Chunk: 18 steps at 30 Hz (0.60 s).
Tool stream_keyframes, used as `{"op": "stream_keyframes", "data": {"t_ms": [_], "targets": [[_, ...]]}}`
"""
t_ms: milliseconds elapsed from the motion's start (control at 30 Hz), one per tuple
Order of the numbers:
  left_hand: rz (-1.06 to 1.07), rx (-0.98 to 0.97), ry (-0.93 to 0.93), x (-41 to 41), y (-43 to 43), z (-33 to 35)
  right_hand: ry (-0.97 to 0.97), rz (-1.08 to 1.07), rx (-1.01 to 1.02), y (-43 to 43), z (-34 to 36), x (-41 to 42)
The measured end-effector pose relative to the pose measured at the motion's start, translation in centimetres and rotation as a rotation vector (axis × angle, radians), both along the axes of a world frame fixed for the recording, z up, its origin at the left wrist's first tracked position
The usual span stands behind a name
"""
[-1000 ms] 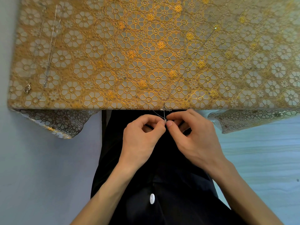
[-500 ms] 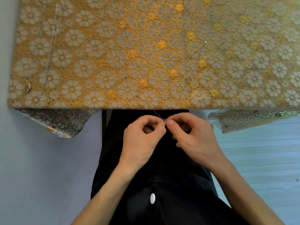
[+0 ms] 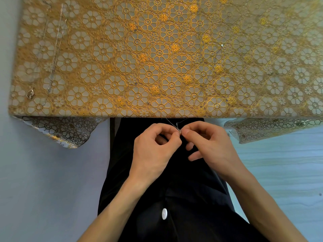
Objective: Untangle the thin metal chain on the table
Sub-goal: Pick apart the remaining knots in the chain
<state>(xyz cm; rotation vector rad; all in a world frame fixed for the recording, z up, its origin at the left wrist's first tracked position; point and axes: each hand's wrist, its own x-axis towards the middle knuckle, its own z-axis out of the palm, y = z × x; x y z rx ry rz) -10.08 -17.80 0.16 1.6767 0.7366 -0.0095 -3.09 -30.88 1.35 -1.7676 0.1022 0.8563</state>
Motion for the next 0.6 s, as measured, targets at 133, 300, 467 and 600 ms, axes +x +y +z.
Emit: {"op": "stream_keyframes", "data": {"t_ms": [133,300,467,600], "targets": [[-0.033,0.043,-0.008,-0.17,-0.07,0.28,0.013,0.012,0.009,-0.03,0.07,0.1],[-0.036,0.078,-0.002,-0.19,-0.19,0.38,-0.006,0.003,0.015,-0.12,0.14,0.17],[-0.02,0.025,0.03,-0.17,-0.06,0.31,-0.046,0.012,0.028,-0.1,-0.13,-0.18],[-0.068,0.014,0.034,-0.44,0.24,0.02,-0.125,0.051,0.005,-0.26,-0.56,-0.52]]}}
